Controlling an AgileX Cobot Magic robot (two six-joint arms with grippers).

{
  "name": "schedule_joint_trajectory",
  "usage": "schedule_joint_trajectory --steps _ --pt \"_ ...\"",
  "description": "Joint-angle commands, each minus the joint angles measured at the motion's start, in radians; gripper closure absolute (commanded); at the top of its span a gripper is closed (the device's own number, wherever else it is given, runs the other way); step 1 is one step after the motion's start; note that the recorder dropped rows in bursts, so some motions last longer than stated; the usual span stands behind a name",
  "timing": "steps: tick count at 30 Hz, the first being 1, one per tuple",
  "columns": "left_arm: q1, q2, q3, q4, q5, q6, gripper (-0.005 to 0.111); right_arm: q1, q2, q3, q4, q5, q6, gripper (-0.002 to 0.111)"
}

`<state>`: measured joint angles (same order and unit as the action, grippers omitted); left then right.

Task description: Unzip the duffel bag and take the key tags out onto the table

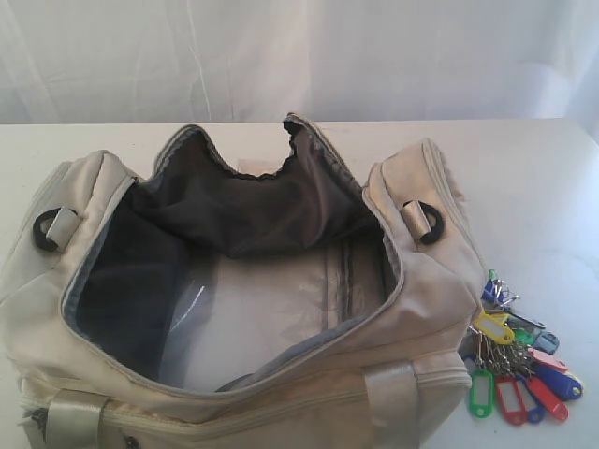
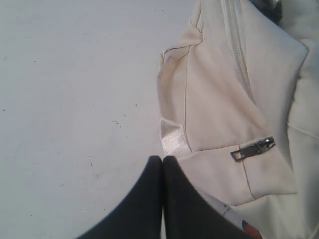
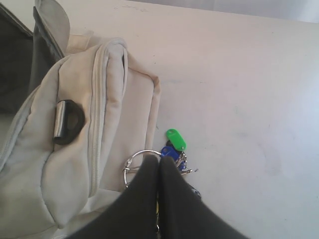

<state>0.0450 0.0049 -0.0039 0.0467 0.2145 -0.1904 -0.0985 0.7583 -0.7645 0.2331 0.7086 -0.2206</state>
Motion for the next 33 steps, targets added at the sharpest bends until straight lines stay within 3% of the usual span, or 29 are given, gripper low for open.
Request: schedule_joint_trajectory --steps 1,8,17,23,29,33 --pt "-0.006 -0.005 0.004 -0.001 -0.007 -0.008 0.107 -0.001 -0.012 0.005 0.001 0.001 0.005 0.108" --pt "-0.006 -0.005 0.004 -0.001 -0.007 -0.008 0.107 -0.001 -0.181 0.005 0.001 0.001 0.005 0.108" --pt "-0.006 -0.005 0.004 -0.001 -0.007 -0.008 0.107 -0.001 -0.66 0.005 -0.001 0.001 0.001 0.108" --pt "-0.006 -0.005 0.004 -0.001 -0.005 -0.008 0.107 -0.001 -0.758 0.046 -0.012 -0.001 0.001 0.108" --pt "-0.006 -0.005 0.004 -0.001 -0.007 -0.008 0.107 -0.003 -0.758 0.296 -0.155 -0.178 0.26 0.108" --pt "-0.006 -0.005 0.004 -0.001 -0.007 -0.008 0.107 -0.003 -0.758 0.516 -0.155 -0.301 0.262 0.108"
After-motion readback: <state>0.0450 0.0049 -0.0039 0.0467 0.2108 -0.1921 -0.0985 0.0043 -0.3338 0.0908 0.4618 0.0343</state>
